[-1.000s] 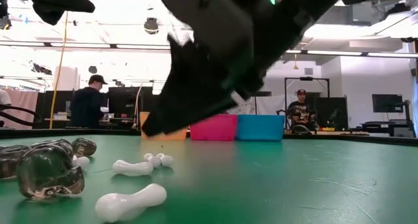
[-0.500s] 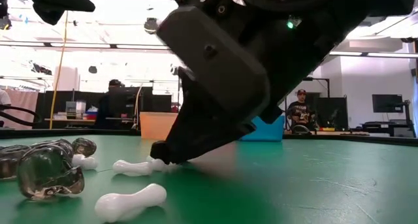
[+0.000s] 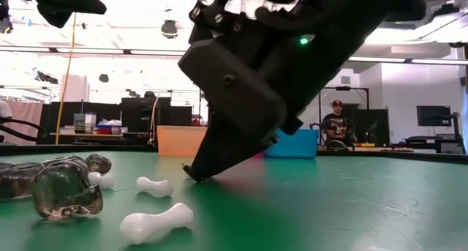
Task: Sort Halloween decoration
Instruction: Put the white bone toy into the blue bin
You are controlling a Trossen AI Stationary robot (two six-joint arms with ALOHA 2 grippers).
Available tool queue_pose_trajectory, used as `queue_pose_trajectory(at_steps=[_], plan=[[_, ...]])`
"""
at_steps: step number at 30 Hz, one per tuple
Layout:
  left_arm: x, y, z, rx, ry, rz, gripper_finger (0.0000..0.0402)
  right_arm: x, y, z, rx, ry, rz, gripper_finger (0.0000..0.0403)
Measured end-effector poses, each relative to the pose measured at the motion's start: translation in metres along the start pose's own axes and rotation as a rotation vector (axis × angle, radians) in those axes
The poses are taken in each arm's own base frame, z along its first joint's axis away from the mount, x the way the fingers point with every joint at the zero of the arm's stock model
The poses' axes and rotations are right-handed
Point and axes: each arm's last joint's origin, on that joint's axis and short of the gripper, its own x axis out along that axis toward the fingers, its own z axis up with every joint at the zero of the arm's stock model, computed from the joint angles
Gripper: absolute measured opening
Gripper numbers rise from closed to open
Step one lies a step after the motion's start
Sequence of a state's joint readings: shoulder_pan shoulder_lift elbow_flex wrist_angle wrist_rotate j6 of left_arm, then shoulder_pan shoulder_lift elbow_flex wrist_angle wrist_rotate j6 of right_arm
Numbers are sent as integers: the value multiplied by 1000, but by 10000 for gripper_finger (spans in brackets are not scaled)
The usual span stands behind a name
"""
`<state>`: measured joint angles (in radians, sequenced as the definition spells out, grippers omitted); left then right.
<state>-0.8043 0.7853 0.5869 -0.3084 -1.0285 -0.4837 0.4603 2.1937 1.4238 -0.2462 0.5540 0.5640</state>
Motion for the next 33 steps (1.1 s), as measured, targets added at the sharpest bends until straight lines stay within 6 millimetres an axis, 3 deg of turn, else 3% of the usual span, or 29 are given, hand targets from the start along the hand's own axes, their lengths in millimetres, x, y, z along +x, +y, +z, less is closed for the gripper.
queue_pose_trajectory(at_steps=[9,19,28,33], plan=[[0,1,-2,15,14,7,0,7,-8,7,36,-23,-21,21],[0,2,-3,6,21,11,0,-4,-22,21,-8,-42,-65,16],[0,2,-4,11,24,13,0,-22,-73,50,-82,16,-166,16],[0,3,-5,23,31,15,0,-39,-124,58,-45,12,-223,16]])
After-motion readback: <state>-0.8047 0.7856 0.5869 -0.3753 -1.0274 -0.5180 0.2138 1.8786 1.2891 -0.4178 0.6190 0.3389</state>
